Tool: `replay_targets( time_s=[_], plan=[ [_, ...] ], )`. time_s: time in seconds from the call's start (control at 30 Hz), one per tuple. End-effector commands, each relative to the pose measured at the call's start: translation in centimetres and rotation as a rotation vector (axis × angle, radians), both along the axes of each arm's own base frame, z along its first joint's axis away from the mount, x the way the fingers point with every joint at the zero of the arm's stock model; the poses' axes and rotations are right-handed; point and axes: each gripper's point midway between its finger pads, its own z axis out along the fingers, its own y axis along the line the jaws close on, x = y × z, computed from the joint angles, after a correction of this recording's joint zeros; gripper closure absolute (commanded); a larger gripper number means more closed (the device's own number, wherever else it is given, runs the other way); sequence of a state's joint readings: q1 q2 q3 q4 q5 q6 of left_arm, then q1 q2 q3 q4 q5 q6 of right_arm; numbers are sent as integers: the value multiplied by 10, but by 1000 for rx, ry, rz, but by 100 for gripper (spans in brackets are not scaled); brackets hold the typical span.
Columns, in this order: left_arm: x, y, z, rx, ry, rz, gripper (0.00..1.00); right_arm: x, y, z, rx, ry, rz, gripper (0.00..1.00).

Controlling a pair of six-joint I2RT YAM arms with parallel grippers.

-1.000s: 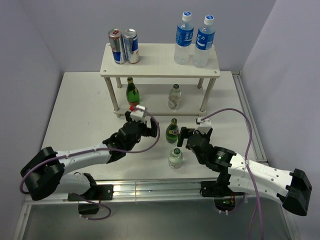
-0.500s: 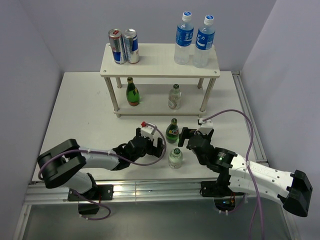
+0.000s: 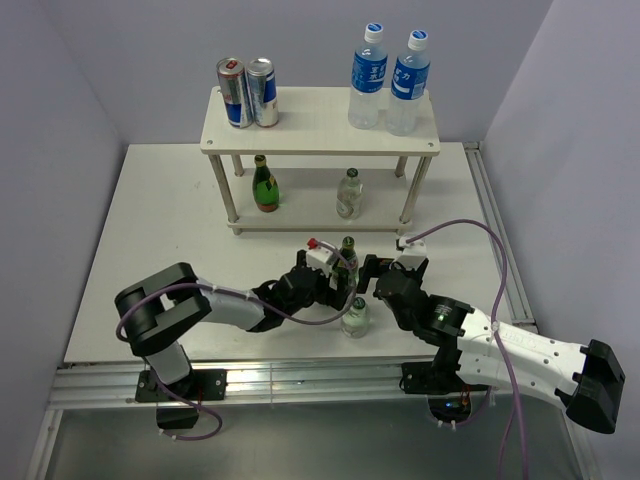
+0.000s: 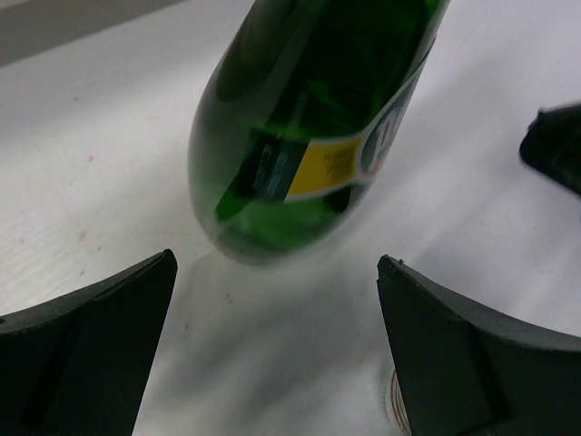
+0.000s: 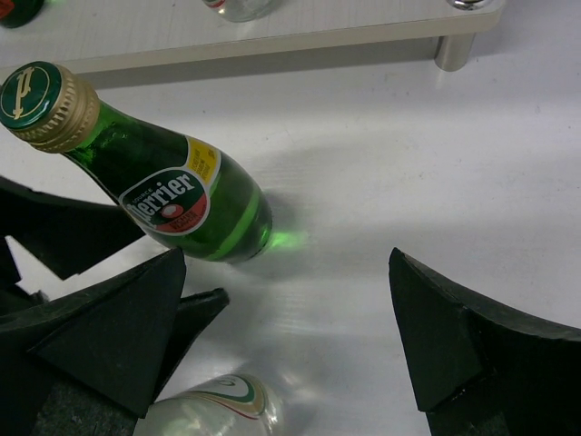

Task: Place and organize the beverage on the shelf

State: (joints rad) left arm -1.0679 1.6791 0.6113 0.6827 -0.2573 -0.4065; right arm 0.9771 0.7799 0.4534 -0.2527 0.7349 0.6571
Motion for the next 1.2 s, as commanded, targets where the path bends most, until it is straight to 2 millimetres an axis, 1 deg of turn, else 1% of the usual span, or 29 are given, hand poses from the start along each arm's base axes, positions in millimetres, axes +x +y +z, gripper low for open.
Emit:
replay_targets(
  time_s=[0.0, 0.13, 0.17, 0.27, 0.3, 0.37, 0.4, 0.43, 0.47, 0.5, 0.57, 0.6, 0.63, 0.67, 0.87, 1.03, 1.17],
  plan=[
    [14, -27, 27, -73, -66, -8, 1, 4, -3, 8, 32, -36, -36, 0],
    [23, -36, 22, -61, -72, 10, 1, 4, -3, 8, 36, -38, -35, 0],
    [26, -40, 25, -69, -76, 14, 1, 4, -2, 9, 37, -39, -33, 0],
    [32, -44, 17, -63, -73, 38, 1, 3, -2, 8, 35, -38, -33, 0],
    [33, -44, 18, -65, -76, 46, 2, 4, -3, 8, 36, -39, -34, 0],
    [38, -43, 15, -64, -77, 77, 10, 4, -2, 9, 38, -40, -32, 0],
    [42, -39, 13, -52, -80, 104, 16, 4, -2, 9, 38, -40, -32, 0],
    [43, -38, 11, -46, -80, 118, 26, 4, -2, 9, 39, -41, -31, 0],
    [46, -37, 11, -42, -81, 131, 49, 4, -2, 9, 38, -41, -32, 0],
    [48, -34, 9, -36, -85, 152, 60, 4, -2, 9, 39, -41, -31, 0],
    [49, -31, 9, -40, -91, 167, 77, 3, -2, 8, 37, -40, -29, 0],
    [50, -29, 9, -36, -92, 177, 80, 4, -2, 9, 37, -41, -30, 0],
    [52, -27, 10, -35, -98, 193, 85, 3, -2, 8, 37, -39, -29, 0],
    [52, -24, 10, -29, -97, 202, 100, 4, -2, 9, 41, -42, -31, 0],
    [53, -6, 19, -21, -128, 251, 100, 3, -3, 9, 42, -42, -29, 0],
    [53, 11, 19, -4, -139, 292, 100, 3, -3, 10, 46, -45, -31, 0],
    [52, 28, 21, 8, -151, 325, 100, 3, -3, 9, 43, -44, -27, 0]
  ],
)
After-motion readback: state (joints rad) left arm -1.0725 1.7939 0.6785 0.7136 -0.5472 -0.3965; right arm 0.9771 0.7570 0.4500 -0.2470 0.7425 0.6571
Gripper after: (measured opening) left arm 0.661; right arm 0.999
